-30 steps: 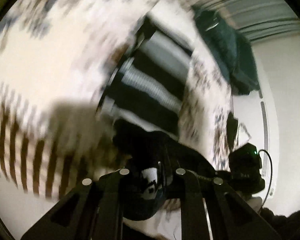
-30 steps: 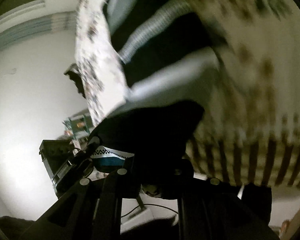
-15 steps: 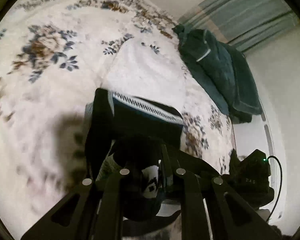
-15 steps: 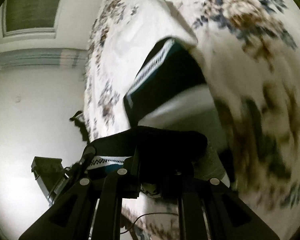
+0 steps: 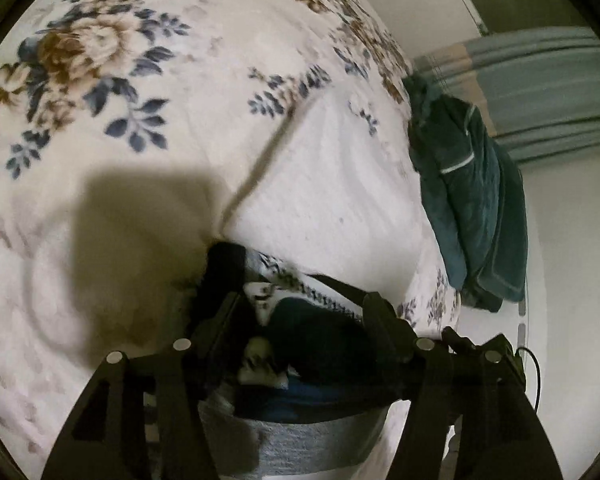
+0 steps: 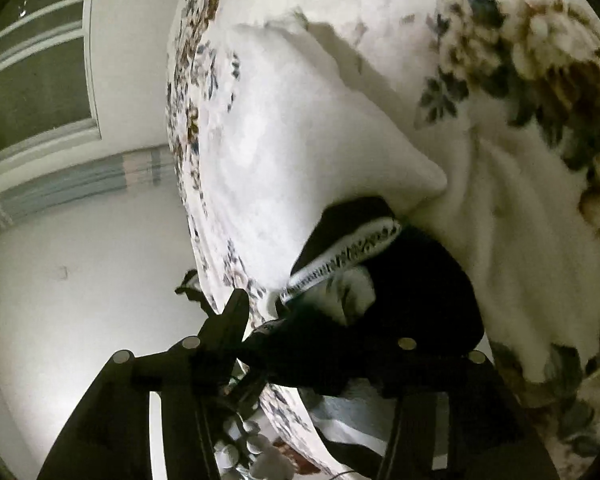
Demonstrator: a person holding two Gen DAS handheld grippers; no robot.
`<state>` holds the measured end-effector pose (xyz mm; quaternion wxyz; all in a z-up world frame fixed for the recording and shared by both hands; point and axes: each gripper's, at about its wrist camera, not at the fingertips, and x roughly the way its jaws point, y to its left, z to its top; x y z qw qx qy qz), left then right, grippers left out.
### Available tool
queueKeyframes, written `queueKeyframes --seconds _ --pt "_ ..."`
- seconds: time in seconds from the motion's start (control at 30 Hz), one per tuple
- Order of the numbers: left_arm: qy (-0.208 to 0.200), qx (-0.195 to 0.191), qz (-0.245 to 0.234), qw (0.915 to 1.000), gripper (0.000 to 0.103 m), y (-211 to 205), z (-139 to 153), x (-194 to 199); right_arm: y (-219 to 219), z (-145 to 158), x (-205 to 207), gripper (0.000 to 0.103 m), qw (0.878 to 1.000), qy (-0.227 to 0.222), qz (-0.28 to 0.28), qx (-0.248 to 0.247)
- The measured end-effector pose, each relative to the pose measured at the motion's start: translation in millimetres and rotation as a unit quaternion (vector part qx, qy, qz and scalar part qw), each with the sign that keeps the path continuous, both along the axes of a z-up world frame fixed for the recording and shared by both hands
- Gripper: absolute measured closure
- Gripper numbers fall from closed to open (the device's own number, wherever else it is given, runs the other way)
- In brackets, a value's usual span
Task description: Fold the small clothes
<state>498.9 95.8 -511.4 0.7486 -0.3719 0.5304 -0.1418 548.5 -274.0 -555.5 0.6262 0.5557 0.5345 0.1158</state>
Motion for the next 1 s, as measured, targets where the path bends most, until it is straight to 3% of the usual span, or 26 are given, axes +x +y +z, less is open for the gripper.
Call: queueKeyframes --seconds 0.2,0.37,0.47,0.53,0.6,0.67,0.83,1.0 --pt "-0.012 0.021 -0.001 0.9997 0.042 15 7 -12 -18 14 -1 0.048 0.999 -0.020 -0.010 -0.038" --pt "-0.024 0.059 -0.021 0.9978 0.042 24 19 -62 -26 27 -27 0.034 0.991 -0.025 0.061 -0.117" --pt "0.013 0.064 -0.019 0.9977 0.029 30 13 -113 -23 19 -49 0.024 0.982 -0.017 0.126 -0.136" --pt "0.045 0.040 0.002 0.9982 0.022 34 2 -150 -20 7 -58 0.023 0.979 -0.011 0.160 -0.128" --pt "0.082 0.002 0.028 0.9963 0.021 34 -14 -185 -18 -12 -59 0.007 0.977 0.002 0.182 -0.113" --pt "0.112 -0.040 0.042 0.9920 0.021 27 -30 -214 -16 -29 -53 0.004 0.973 0.006 0.205 -0.108" --pt "0.121 -0.121 0.073 0.9826 0.021 -2 -59 -245 -15 -57 -29 0.003 0.966 0.008 0.243 -0.082" --pt "0.094 -0.154 0.113 0.9772 0.021 -31 -89 -225 -2 -83 -2 0.003 0.954 0.006 0.296 -0.043"
